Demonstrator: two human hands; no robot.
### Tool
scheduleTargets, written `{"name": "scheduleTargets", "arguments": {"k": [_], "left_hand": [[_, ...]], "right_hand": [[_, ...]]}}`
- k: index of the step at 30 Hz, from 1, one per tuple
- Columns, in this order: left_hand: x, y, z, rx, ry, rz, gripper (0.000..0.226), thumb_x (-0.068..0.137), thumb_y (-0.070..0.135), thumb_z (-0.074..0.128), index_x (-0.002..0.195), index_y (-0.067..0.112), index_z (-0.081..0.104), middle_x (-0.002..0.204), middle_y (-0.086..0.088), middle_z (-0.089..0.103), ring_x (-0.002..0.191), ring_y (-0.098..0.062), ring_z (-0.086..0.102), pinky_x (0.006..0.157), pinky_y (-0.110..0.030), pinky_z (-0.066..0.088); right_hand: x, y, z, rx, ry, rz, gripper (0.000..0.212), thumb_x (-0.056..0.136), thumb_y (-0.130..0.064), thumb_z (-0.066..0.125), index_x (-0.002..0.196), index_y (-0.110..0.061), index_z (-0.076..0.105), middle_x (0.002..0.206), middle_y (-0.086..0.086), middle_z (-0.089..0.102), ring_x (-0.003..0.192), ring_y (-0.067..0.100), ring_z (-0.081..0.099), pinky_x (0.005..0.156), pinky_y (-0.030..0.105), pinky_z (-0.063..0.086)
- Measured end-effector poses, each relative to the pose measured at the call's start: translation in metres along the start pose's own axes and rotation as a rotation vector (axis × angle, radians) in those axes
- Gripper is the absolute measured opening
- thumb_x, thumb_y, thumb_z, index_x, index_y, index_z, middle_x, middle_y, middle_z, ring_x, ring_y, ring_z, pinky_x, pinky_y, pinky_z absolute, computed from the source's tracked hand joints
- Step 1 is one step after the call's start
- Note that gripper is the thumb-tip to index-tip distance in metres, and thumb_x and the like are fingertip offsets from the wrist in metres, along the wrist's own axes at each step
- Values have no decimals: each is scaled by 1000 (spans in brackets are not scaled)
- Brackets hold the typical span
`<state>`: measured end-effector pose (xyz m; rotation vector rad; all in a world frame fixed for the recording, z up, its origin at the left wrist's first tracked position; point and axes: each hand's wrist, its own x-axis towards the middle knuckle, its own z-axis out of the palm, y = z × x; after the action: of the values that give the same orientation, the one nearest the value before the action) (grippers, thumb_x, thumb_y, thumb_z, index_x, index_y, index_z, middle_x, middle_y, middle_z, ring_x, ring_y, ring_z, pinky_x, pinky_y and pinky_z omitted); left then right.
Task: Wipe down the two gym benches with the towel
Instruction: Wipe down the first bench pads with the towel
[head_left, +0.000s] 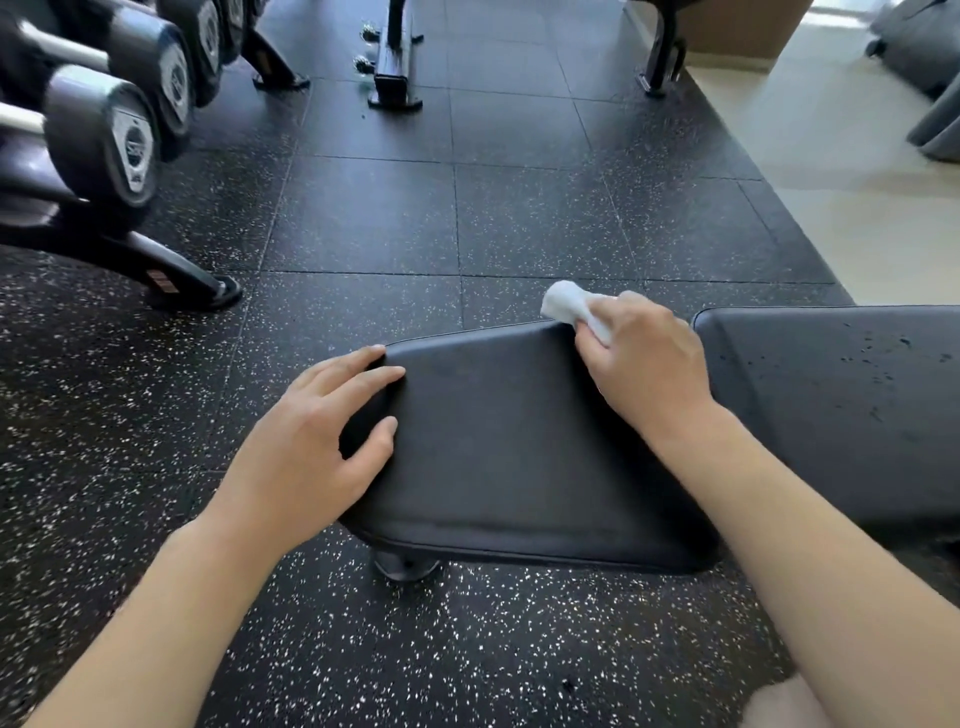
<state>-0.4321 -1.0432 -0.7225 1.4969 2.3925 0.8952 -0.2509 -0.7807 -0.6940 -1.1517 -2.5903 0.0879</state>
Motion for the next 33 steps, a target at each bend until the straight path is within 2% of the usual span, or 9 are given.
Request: {"name": "scheduleTargets", "arguments": {"k": [4, 7, 11, 15, 18, 21, 25, 27, 33], "left_hand": [[-8, -5, -9, 26, 6, -48, 47, 99, 36, 64, 145, 30, 61, 156, 18, 50, 144, -11, 45, 120, -34, 36], [-13, -9, -13, 33, 0, -76, 49, 99, 32, 69, 146, 33, 60, 155, 21, 50, 143, -8, 46, 119, -33, 38], [-16, -11, -20, 28, -21, -68, 49, 98, 41, 64, 146, 35, 59, 154, 24, 49, 144, -4, 45, 118, -32, 38], [-16, -12, -19, 17, -10, -56, 49, 98, 40, 63, 145, 31, 61, 154, 21, 51, 144, -5, 46, 121, -34, 38], [-15, -15, -16, 5, 5, -55, 49, 97, 30, 71, 144, 31, 61, 154, 20, 52, 143, -5, 46, 121, -36, 39], [-14, -17, -16, -6, 7, -42, 48, 96, 38, 64, 144, 32, 61, 153, 22, 51, 143, -3, 46, 121, -37, 40], [-6, -12, -10, -31, 10, -29, 48, 96, 35, 64, 144, 31, 61, 155, 21, 50, 145, -5, 45, 121, -33, 37], [-1, -6, -3, -26, 13, 7, 45, 97, 29, 68, 142, 25, 64, 155, 14, 52, 146, -11, 44, 122, -33, 35], [18, 28, 20, 51, -52, 168, 43, 94, 37, 62, 134, 23, 70, 152, 7, 57, 149, -21, 43, 124, -57, 28]], "right_hand": [[-21, -55, 6, -19, -18, -188, 23, 99, -36, 53, 105, -18, 66, 101, 5, 62, 86, 33, 66, 67, 36, 41], [-54, -95, 3, 16, -34, -367, 18, 94, -35, 63, 102, -19, 69, 89, 2, 61, 70, 27, 65, 55, 31, 35], [-77, -105, -1, 86, -126, -518, 21, 92, -37, 64, 109, -27, 70, 86, -3, 61, 67, 23, 67, 52, 31, 45], [-22, -64, 1, 36, -68, -231, 24, 97, -42, 58, 112, -27, 69, 102, 2, 65, 93, 33, 68, 74, 39, 51], [4, -45, 1, 62, -41, -90, 26, 98, -40, 55, 111, -22, 70, 98, 5, 62, 94, 37, 65, 78, 40, 45], [-23, -68, 3, -39, -49, -237, 26, 96, -36, 55, 114, -21, 67, 109, 7, 64, 91, 34, 68, 73, 40, 50], [-81, -92, -3, 90, -108, -490, 32, 92, -36, 52, 117, -25, 68, 89, -2, 60, 68, 23, 64, 55, 36, 52], [-88, -81, -7, 169, -135, -494, 29, 95, -38, 53, 117, -29, 69, 87, -6, 59, 67, 21, 62, 54, 35, 51], [-34, 14, -13, 129, 18, -53, 20, 98, -38, 63, 112, -28, 73, 105, -2, 67, 92, 33, 67, 77, 41, 51]]}}
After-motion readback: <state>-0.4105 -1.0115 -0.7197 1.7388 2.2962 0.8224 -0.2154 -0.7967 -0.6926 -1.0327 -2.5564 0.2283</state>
